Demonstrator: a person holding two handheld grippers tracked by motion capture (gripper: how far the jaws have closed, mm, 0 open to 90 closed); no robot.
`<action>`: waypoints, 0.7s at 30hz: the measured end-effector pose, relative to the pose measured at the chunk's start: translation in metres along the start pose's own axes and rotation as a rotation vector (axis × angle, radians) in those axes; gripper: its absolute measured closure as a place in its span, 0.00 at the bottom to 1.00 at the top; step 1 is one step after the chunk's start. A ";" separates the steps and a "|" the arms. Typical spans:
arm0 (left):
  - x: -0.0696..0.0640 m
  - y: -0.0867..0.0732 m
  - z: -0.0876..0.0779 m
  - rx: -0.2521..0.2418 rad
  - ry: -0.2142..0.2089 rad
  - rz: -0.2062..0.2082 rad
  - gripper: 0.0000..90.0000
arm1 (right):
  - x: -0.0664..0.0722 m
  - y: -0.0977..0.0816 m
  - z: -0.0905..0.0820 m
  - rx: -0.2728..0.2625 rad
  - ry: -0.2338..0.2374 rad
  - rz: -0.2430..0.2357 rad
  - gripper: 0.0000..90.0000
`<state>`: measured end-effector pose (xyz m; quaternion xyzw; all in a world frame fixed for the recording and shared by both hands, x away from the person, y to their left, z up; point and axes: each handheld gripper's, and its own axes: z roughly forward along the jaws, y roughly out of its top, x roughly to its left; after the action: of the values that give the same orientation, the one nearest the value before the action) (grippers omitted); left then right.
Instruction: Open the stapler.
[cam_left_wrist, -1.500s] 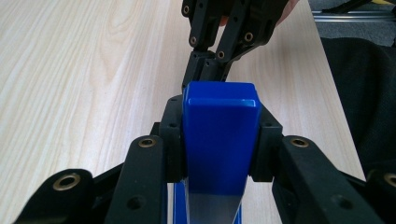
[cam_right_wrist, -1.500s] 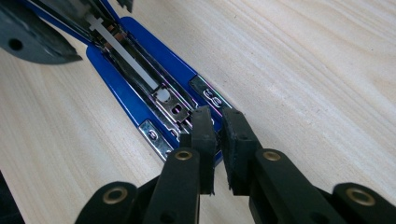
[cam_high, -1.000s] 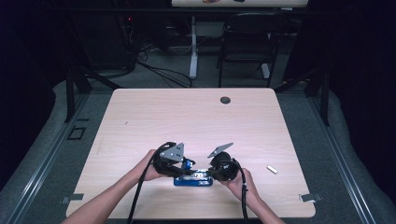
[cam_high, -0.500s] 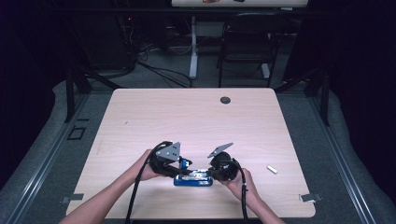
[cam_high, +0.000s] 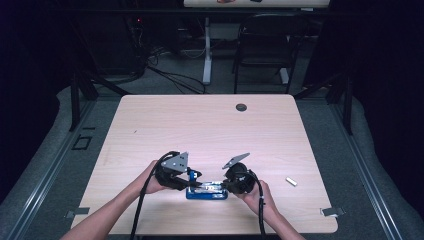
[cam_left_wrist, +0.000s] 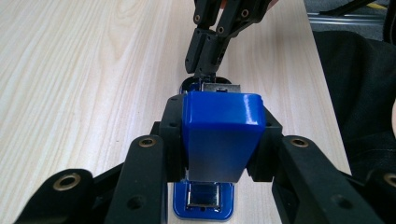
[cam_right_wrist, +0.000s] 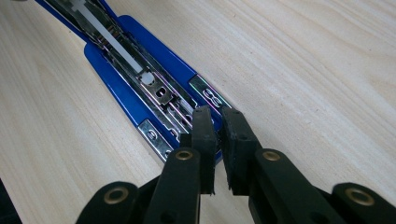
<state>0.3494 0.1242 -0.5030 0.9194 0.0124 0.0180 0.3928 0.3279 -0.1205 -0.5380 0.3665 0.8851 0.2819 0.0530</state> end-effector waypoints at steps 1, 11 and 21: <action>0.000 0.000 0.000 0.001 0.001 0.000 0.73 | 0.000 0.000 0.000 0.000 0.000 0.000 0.95; 0.000 -0.003 -0.003 -0.001 -0.001 -0.007 0.74 | 0.000 0.000 0.000 0.004 -0.002 -0.005 0.95; 0.001 -0.006 -0.006 -0.002 -0.004 -0.012 0.74 | 0.000 0.000 0.000 0.005 -0.003 -0.002 0.95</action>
<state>0.3500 0.1322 -0.5033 0.9189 0.0171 0.0137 0.3939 0.3279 -0.1206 -0.5377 0.3662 0.8861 0.2790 0.0535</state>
